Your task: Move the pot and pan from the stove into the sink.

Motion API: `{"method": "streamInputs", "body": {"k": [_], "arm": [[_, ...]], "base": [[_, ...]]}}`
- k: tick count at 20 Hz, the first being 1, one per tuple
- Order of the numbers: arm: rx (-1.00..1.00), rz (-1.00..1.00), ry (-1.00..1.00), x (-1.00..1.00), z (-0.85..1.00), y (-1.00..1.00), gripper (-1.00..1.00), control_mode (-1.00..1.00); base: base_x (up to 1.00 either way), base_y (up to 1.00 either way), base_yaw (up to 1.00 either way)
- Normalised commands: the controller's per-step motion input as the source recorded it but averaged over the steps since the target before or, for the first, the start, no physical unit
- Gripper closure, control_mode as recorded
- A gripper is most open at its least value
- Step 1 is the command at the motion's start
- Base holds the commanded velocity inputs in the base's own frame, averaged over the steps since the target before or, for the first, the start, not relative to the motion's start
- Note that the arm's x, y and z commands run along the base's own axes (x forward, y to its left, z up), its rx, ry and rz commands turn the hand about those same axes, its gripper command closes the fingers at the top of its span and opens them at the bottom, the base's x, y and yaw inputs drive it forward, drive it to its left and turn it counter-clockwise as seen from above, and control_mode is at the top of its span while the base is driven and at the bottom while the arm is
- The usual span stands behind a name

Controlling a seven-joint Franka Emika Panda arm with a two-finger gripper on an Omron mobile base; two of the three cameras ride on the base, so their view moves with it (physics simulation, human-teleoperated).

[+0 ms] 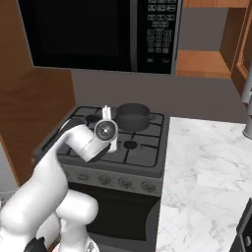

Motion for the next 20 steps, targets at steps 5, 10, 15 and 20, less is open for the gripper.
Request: {"method": "streamInputs", "body": {"k": [5,10,15,20], "arm": [[0.07,0.0,0.0,0.87,0.0,-0.22,-1.0,-1.0],[0.06,0.06,0.0,0.64,-0.09,-0.28,-1.0,-1.0],[0.05,0.07,0.0,0.62,-0.13,-0.28,-1.0,-1.0],[0.02,0.04,0.02,0.77,-0.16,-0.14,-1.0,-1.0]], "base": [[0.0,0.0,0.0],[0.0,0.0,0.0],[0.0,0.0,0.0],[0.0,0.0,0.0]]}}
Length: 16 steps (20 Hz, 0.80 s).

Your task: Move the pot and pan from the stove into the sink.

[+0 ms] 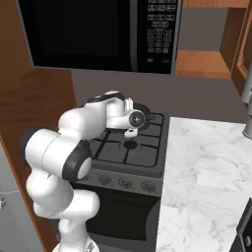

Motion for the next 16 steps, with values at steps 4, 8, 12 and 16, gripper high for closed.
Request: {"method": "streamInputs", "body": {"k": [4,8,12,16], "arm": [[0.0,0.03,0.08,0.66,-0.1,-0.07,-1.0,-1.0],[0.0,0.01,0.04,0.39,-0.03,-0.03,-1.0,-1.0],[0.0,0.0,0.03,0.16,0.0,0.0,-1.0,-1.0],[0.0,0.0,0.07,0.33,-0.01,0.0,-1.0,-1.0]], "base": [[0.0,0.0,0.0],[0.0,0.0,0.0],[0.0,0.0,0.0],[0.0,0.0,0.0]]}}
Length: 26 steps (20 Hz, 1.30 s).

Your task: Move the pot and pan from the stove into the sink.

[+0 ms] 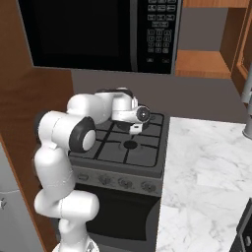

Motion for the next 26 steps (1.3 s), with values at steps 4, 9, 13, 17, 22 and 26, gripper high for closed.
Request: {"method": "streamInputs", "body": {"k": [4,9,13,17,22,26], "arm": [[-0.04,0.0,0.08,0.42,-0.16,0.0,-1.0,-1.0],[-0.06,0.0,0.1,0.44,-0.24,0.0,-1.0,-1.0],[-0.06,0.0,0.12,0.43,-0.26,0.0,-1.0,-1.0],[-0.04,0.0,0.13,0.51,-0.23,0.0,-1.0,-1.0],[-0.02,0.0,0.12,0.58,-0.18,0.0,-1.0,-1.0],[-0.03,0.0,0.11,0.39,-0.14,0.0,1.0,-1.0]], "base": [[0.0,0.0,0.0],[0.0,0.0,0.0],[0.0,0.0,0.0],[0.0,0.0,0.0],[0.0,0.0,0.0],[0.0,0.0,0.0]]}}
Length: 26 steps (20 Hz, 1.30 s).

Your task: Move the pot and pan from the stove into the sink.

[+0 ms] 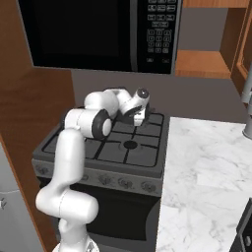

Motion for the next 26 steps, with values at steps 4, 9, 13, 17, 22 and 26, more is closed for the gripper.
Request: {"method": "streamInputs", "body": {"k": [4,9,13,17,22,26], "arm": [[0.0,0.0,-0.02,-0.01,0.0,0.0,1.0,-1.0],[0.0,0.0,-0.04,-0.53,0.22,-0.05,1.0,-1.0],[0.01,0.02,-0.07,-0.93,0.24,-0.02,1.0,-1.0],[0.0,0.06,-0.03,-1.0,0.21,0.01,1.0,-1.0],[0.0,0.07,0.0,-1.0,0.21,0.06,1.0,-1.0],[0.0,0.08,0.0,-1.0,0.25,0.09,1.0,-1.0]], "base": [[0.0,0.0,0.0],[0.0,0.0,0.0],[0.0,0.0,0.0],[0.0,0.0,0.0],[0.0,0.0,0.0],[0.0,0.0,0.0]]}}
